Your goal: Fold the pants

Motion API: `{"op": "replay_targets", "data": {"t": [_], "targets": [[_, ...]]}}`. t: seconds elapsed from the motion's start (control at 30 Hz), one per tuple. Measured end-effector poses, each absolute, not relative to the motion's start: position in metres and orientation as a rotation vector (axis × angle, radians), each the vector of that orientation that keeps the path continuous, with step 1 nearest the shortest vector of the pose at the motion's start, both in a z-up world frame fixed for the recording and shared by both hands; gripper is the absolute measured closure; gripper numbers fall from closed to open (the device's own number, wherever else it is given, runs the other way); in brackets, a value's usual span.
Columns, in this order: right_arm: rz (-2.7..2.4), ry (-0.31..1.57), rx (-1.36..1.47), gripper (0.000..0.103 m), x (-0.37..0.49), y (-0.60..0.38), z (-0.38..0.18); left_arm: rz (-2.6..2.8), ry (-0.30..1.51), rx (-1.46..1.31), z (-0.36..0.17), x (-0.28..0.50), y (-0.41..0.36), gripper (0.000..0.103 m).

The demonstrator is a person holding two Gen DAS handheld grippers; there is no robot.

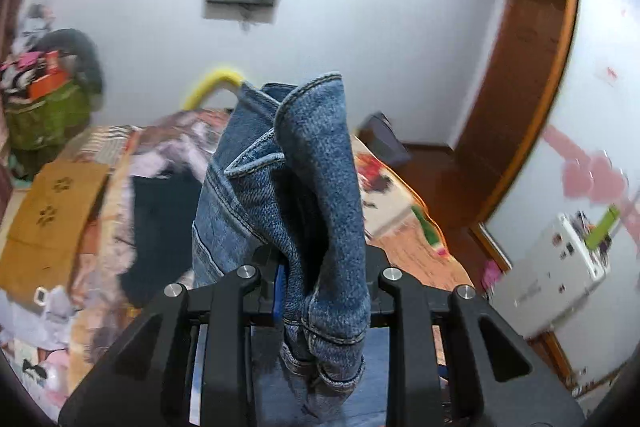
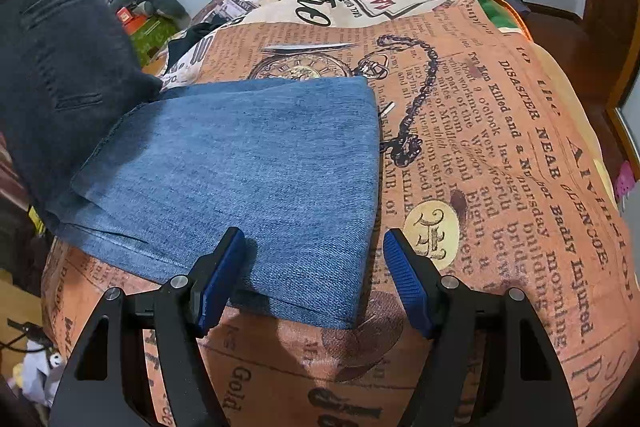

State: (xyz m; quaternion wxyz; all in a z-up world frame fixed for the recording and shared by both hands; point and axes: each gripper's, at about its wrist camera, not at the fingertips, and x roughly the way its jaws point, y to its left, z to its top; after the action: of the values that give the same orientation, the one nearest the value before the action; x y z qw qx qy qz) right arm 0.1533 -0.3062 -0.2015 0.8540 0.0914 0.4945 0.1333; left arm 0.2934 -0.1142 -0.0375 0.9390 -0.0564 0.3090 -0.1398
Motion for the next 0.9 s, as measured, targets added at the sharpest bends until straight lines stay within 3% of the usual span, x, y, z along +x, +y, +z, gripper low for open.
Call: {"op": "replay_targets", "data": {"t": [0.3, 0.4, 0.43, 0.47, 0.53, 0.67, 0.9], "targets": [[0.302, 1.028, 0.237, 0.035, 0.142, -0.315, -0.197, -0.437, 0.907, -0.006, -0.118, 0.302, -0.204, 0.077], [0.304, 1.024, 0.251, 0.035, 0.134, -0.319, -0.194, -0.450, 0.994, 0.067, -0.133, 0.301, -0.223, 0.072], [0.304, 1.024, 0.252, 0.035, 0.133, -0.319, -0.193, -0.449, 1.012, 0.103, -0.137, 0.300, -0.229, 0.065], [0.304, 1.023, 0.250, 0.035, 0.130, -0.320, -0.192, -0.466, 1.026, 0.110, -0.140, 0.298, -0.232, 0.045], [0.305, 1.021, 0.246, 0.035, 0.126, -0.320, -0.190, -0.520, 1.019, 0.058, -0.139, 0.291, -0.234, 0.027], [0.308, 1.021, 0.245, 0.035, 0.122, -0.319, -0.187, -0.542, 0.966, 0.020, -0.123, 0.281, -0.233, 0.014], [0.321, 1.039, 0.251, 0.032, 0.123, -0.309, -0.191, -0.361, 0.844, 0.107, -0.105, 0.314, -0.186, 0.005]]}}
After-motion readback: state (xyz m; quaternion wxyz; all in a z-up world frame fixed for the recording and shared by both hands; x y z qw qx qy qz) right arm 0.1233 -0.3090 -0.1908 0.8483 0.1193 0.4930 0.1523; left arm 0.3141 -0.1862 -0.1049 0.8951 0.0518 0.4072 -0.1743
